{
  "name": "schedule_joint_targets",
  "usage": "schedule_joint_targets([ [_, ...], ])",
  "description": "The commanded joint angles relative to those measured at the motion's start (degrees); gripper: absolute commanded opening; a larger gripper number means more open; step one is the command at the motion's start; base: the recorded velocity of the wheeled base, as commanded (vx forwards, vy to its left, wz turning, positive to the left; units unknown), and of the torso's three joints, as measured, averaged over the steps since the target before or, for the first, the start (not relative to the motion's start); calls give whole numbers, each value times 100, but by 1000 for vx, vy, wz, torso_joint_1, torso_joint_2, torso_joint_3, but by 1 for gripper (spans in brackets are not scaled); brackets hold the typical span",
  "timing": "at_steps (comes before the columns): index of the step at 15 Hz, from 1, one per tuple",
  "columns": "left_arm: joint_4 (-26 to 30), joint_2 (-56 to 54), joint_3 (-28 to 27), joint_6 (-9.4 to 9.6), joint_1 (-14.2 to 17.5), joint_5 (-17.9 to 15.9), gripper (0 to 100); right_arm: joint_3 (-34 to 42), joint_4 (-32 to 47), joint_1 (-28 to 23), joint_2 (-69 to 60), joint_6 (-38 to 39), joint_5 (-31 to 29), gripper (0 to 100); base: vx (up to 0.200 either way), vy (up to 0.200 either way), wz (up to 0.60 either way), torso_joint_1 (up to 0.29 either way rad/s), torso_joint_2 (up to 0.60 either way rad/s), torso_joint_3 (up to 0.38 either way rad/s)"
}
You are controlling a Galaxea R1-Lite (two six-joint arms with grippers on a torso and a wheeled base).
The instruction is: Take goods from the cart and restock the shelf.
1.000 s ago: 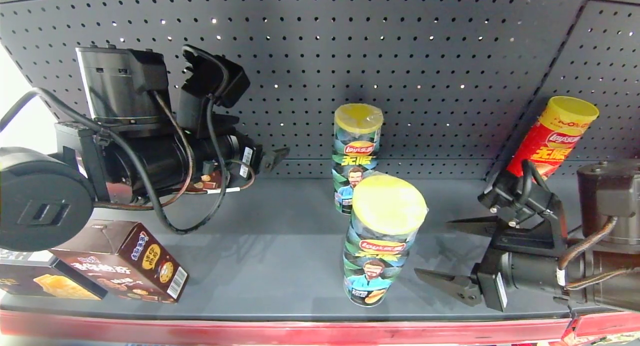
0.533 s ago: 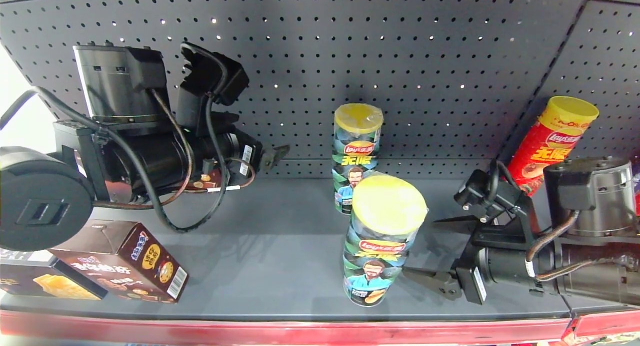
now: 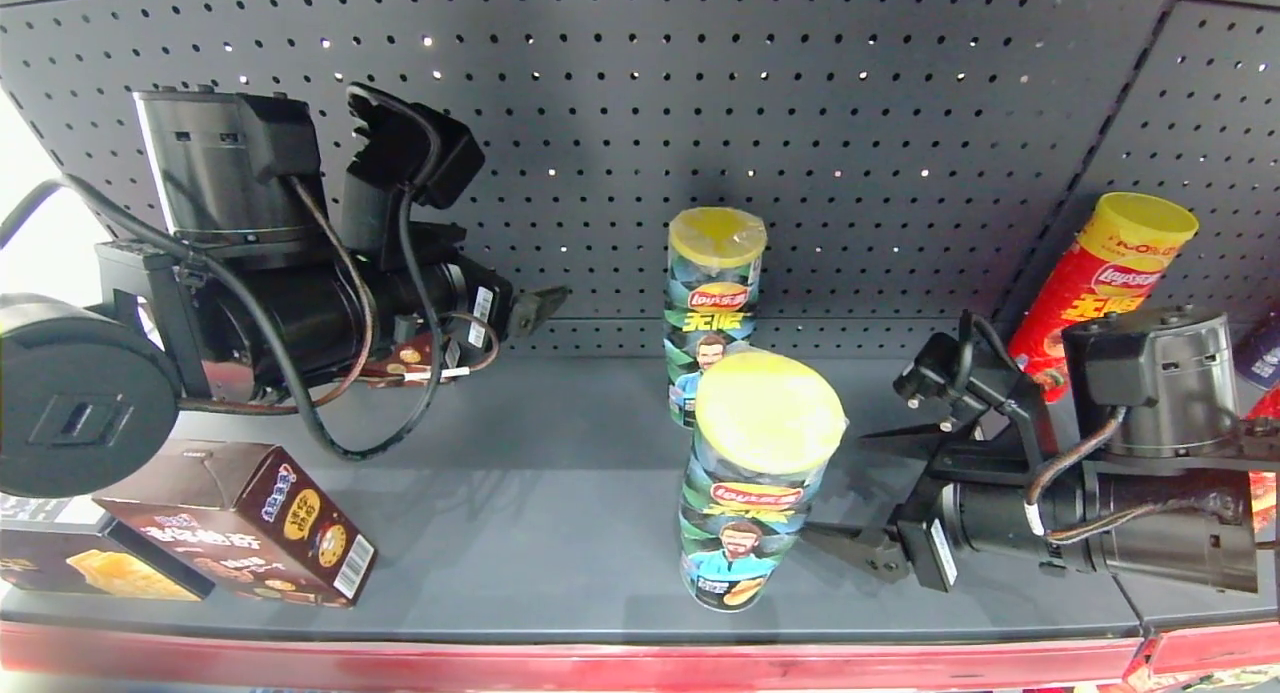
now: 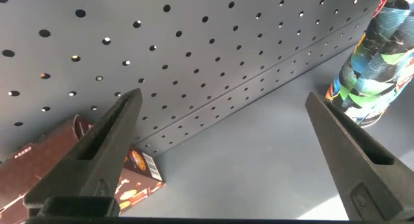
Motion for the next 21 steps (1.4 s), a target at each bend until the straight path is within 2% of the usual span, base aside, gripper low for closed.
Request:
schedule_joint_targets([
  [1, -10, 12, 4, -6, 6, 1, 100, -61, -1, 32, 88, -10, 8, 100, 0, 0, 0, 0, 0, 0],
  [11, -124, 30, 57, -6, 15, 1, 100, -166, -81, 112, 228, -2, -1, 100, 0, 0, 0, 0, 0, 0],
  [14, -45, -278, 154, 12, 6, -16, 100, -52, -177, -152, -185, 7, -1, 100, 0, 0, 0, 0, 0, 0],
  [16, 25, -1016, 470, 21, -12, -7, 100, 45, -265, -512, -914, 7, -1, 100, 0, 0, 0, 0, 0, 0],
  [18, 25, -1649, 742, 38, -47, 1, 100, 159, -256, -644, -1556, 16, -10, 100, 0, 0, 0, 0, 0, 0],
  [21, 184, -2994, 1533, 38, -64, 1, 100, 651, -283, -679, -2619, -2, -388, 100, 0, 0, 0, 0, 0, 0],
])
